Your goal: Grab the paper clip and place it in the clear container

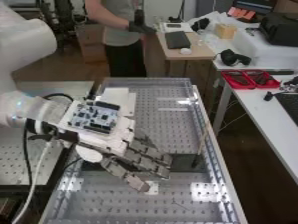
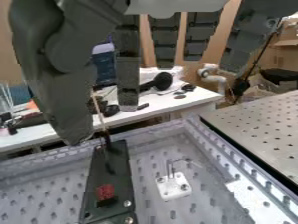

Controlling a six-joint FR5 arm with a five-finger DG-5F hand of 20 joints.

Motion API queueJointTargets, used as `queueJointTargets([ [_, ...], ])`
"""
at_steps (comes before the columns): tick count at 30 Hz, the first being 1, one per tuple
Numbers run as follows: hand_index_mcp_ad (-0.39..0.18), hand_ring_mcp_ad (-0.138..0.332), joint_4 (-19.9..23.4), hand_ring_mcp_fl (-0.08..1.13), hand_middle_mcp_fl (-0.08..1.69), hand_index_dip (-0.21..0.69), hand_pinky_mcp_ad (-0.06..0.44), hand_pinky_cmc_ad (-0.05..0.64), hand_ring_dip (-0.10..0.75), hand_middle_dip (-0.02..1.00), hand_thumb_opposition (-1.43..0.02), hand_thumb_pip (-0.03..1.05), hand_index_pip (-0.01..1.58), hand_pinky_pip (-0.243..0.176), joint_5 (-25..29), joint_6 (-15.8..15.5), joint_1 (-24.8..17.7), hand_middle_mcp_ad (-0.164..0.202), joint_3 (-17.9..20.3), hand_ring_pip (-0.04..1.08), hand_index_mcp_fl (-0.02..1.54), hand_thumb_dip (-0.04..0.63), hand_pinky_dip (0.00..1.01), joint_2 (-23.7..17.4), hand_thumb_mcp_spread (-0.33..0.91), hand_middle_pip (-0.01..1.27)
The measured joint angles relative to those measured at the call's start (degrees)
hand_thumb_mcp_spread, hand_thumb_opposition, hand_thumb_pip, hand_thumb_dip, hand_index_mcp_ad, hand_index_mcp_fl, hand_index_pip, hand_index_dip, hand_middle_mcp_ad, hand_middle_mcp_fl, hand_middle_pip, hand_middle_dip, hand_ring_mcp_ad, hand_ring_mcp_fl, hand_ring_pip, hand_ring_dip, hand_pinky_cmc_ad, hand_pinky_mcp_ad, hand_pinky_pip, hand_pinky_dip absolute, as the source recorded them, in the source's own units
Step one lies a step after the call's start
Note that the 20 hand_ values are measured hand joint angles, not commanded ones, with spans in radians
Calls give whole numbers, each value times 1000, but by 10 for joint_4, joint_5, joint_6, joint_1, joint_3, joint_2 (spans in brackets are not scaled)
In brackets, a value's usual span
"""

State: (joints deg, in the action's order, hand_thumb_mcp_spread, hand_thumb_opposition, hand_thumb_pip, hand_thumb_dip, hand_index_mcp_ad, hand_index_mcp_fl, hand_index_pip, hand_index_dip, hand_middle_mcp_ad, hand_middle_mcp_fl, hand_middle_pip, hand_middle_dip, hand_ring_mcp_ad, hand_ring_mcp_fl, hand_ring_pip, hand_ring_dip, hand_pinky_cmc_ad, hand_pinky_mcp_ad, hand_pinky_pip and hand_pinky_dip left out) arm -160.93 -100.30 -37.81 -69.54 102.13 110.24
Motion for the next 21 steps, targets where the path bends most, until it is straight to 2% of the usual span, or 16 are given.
queueJointTargets([
  [9,-91,131,20,-2,44,9,279,328,59,157,-791,583,911,-61,-65,3,31,106,-38,101,358,223,206,46,403,141],
  [17,-96,134,30,-5,44,51,279,328,65,161,-798,583,1155,-61,-106,5,46,106,-74,106,349,223,192,82,417,138],
  [21,-106,134,37,-2,58,61,279,328,65,175,-803,583,1204,-54,-119,-1,47,110,-83,110,349,223,190,94,429,141],
])
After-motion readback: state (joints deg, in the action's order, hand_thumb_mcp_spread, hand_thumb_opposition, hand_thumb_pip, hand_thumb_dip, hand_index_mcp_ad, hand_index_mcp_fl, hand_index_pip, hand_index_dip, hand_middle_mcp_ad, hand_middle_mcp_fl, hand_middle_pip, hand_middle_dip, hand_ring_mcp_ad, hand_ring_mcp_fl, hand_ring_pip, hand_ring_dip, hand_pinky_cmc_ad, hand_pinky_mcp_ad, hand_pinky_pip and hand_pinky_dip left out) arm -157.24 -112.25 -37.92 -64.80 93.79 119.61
